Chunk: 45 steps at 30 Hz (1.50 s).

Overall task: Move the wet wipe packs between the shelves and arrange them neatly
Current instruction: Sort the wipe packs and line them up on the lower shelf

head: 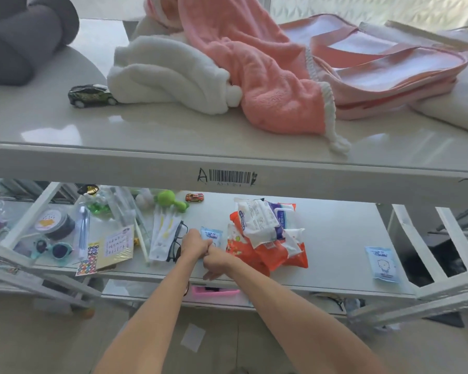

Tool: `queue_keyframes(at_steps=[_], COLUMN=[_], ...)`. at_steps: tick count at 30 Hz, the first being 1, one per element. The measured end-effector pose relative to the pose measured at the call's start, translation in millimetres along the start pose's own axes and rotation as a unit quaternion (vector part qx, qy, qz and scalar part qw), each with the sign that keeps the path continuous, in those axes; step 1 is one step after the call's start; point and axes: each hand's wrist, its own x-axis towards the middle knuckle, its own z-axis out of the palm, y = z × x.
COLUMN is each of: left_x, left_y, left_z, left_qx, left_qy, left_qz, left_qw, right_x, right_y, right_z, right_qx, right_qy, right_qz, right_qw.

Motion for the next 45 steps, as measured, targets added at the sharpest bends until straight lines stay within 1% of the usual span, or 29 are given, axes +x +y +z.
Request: queue_keyframes(at_steps=[3,6,8,12,14,17,19,22,24,27,29,31,32,35,37,39,41,44,45], left_x=[0.2,-6.0,-5.8,-21.9,-36.3,-56.3,-72.0,-101.8,-119.2,-151.3,-173.0,-188.7,-193.2,-197.0,-197.2,-194.7,-185.6,-172.6,-167.8], left_y=[7.1,10.7,9.7,26.0,42.3,75.4,104.3,153.3,184.6,224.6,242.4,250.7,251.8,248.8,243.5,234.1,224.8,217.2,216.8], left_z=[-10.7,-32.8,-44.6,-58.7,-61.5,-55.0,-42.8,-12.1,19.5,78.5,117.9,154.3,172.0,223.8,251.1,271.3,280.7,281.7,282.5], left_qx=[-0.01,-0.043,-0.092,-0.176,-0.224,-0.268,-0.268,-0.227,-0.2,-0.162,-0.14,-0.113,-0.112,-0.129,-0.154,-0.218,-0.275,-0.348,-0.357], left_qy=[0.032,0.042,0.058,0.075,0.086,0.099,0.093,0.063,0.035,-0.017,-0.037,-0.04,-0.051,-0.092,-0.119,-0.139,-0.14,-0.144,-0.154], left_qz=[0.01,0.0,-0.012,-0.006,0.008,0.067,0.12,0.183,0.225,0.266,0.279,0.273,0.257,0.207,0.145,0.096,0.076,0.044,0.03], left_qw=[0.999,0.998,0.994,0.982,0.971,0.956,0.951,0.954,0.953,0.95,0.949,0.955,0.959,0.965,0.97,0.961,0.948,0.925,0.921], right_x=[-5.0,-12.7,-18.0,-37.8,-54.5,-78.7,-91.4,-108.6,-118.1,-126.8,-134.8,-145.9,-150.8,-153.7,-147.7,-146.0,-147.3,-146.5,-146.8], right_y=[-9.0,-20.0,-29.0,-46.7,-49.3,-34.5,-13.2,26.8,59.4,118.6,160.9,197.2,213.7,255.2,275.3,288.1,293.4,296.1,297.8], right_z=[-6.4,-13.8,-17.9,-28.3,-40.8,-71.6,-94.2,-127.9,-149.7,-178.5,-191.6,-195.9,-196.9,-197.2,-198.2,-198.1,-199.7,-209.9,-214.1], right_qx=[0.02,0.02,0.009,-0.033,-0.055,-0.058,-0.035,0.023,0.072,0.176,0.205,0.219,0.214,0.193,0.206,0.209,0.21,0.168,0.157], right_qy=[0.034,0.079,0.112,0.183,0.243,0.365,0.428,0.508,0.537,0.537,0.536,0.528,0.523,0.492,0.466,0.447,0.411,0.341,0.329], right_qz=[-0.032,-0.062,-0.091,-0.131,-0.154,-0.171,-0.174,-0.174,-0.157,-0.138,-0.114,-0.106,-0.106,-0.091,-0.073,-0.068,-0.068,-0.077,-0.079], right_qw=[0.999,0.995,0.989,0.974,0.956,0.914,0.886,0.843,0.826,0.813,0.811,0.814,0.818,0.844,0.857,0.867,0.885,0.922,0.928])
